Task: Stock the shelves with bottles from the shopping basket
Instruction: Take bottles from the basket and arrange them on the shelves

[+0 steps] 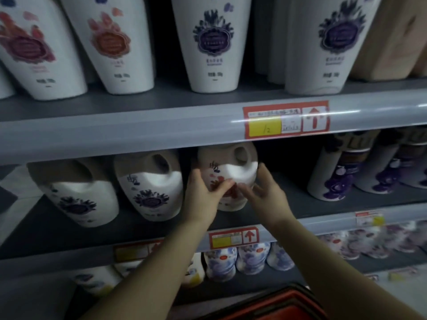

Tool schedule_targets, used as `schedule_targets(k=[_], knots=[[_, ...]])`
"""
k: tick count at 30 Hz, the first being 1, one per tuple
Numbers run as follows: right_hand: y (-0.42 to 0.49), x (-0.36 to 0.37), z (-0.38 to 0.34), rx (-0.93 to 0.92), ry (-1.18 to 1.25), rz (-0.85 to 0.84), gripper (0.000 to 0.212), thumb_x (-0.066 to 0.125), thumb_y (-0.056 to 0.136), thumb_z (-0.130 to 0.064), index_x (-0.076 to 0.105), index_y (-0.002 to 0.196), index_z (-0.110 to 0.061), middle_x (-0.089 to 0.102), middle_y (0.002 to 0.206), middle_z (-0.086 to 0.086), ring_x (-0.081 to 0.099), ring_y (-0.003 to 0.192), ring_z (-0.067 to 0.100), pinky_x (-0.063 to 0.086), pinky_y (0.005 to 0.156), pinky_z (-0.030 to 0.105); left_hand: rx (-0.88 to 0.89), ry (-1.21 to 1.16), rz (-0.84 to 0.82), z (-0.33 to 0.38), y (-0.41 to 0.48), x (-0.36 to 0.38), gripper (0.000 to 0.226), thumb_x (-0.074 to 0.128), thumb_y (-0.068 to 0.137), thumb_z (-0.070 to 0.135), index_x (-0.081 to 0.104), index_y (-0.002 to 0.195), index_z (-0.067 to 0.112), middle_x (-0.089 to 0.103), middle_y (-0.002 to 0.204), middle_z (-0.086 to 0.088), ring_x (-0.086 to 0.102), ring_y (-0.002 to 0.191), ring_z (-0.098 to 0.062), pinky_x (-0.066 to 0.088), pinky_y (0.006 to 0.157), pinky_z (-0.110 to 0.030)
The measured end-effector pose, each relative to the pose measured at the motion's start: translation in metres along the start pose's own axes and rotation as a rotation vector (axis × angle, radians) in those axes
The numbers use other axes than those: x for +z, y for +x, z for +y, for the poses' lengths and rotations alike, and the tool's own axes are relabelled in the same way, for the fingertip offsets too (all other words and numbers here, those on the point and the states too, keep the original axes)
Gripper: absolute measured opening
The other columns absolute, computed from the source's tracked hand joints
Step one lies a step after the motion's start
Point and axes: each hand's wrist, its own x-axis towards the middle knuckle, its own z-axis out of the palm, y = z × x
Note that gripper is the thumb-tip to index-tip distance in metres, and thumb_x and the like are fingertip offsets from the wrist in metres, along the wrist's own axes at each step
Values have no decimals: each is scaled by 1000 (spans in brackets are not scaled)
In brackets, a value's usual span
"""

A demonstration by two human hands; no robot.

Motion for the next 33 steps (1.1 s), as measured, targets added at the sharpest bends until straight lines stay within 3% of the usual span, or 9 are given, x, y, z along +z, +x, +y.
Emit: schedule_targets(k=[4, 7, 11, 15, 21, 23, 26, 30, 33], knots=[[6, 0, 2, -20, -41, -31, 55, 58, 89, -37, 37, 139, -27, 66, 120, 3, 64, 108, 21, 53, 91, 38, -62, -125, 22, 2, 11, -1, 81, 82, 59, 44, 46, 126, 14, 62, 126, -4, 59, 115, -21, 50, 98, -42], [10, -1, 2, -14, -24, -63, 55, 57, 86, -42, 40, 136, -25, 68, 113, 5, 65, 105, 24, 53, 90, 48, -58, -69, 65, 1, 8, -2, 84, 82, 55, 49, 46, 122, 13, 62, 124, -6, 60, 112, -22, 51, 96, -44], [19, 0, 10, 4, 79, -114, 79, 49, 66, -62, 39, 135, -27, 66, 118, 8, 64, 109, 27, 51, 91, 54, -51, 30, 128, 3, 2, 0, 74, 81, 64, 43, 45, 120, 11, 60, 123, -7, 59, 111, -25, 48, 85, -36], [23, 2, 16, 47, 120, -173, 95, 47, 64, -67, 23, 147, -29, 60, 131, 9, 58, 119, 27, 49, 98, 51, -45, 90, 173, 8, -2, 3, 70, 81, 63, 45, 47, 113, 9, 60, 120, -10, 60, 107, -29, 44, 75, -32], [-1, -10, -13, 42, 73, -171, 62, 50, 95, -31, 20, 150, -26, 54, 139, 5, 51, 126, 21, 42, 101, 30, -25, 140, 159, 20, -14, 0, 64, 76, 73, 38, 46, 122, 7, 60, 126, -14, 60, 112, -32, 51, 90, -42], [-9, -19, -23, 33, 90, -161, 65, 49, 96, -29, 16, 151, -22, 48, 145, 4, 45, 133, 21, 35, 97, 22, 3, 147, 190, 32, -25, -3, 57, 71, 79, 29, 46, 127, 9, 57, 131, -10, 59, 116, -27, 49, 91, -34], [-18, -39, -43, -4, 120, -138, 57, 48, 97, -27, 26, 148, -13, 48, 142, 4, 41, 135, 19, 32, 95, 19, 36, 144, 179, 54, -41, -7, 47, 63, 86, 18, 45, 129, 12, 56, 133, -7, 57, 117, -23, 45, 89, -28], [-37, -64, -72, -57, 126, -136, 44, 47, 98, -25, 40, 141, -15, 47, 111, -12, 43, 115, 3, 32, 91, 19, 24, 48, 74, 93, -58, -8, 45, 57, 88, 16, 44, 131, 14, 56, 132, -2, 60, 99, -9, 44, 89, -28], [-55, -81, -84, -108, 90, -173, 42, 46, 98, -27, 41, 140, -28, 51, 115, -17, 47, 118, 3, 34, 88, 18, 29, 70, -40, 115, -74, -9, 41, 55, 89, 19, 49, 130, 20, 61, 127, -4, 59, 112, -21, 47, 97, -36]])
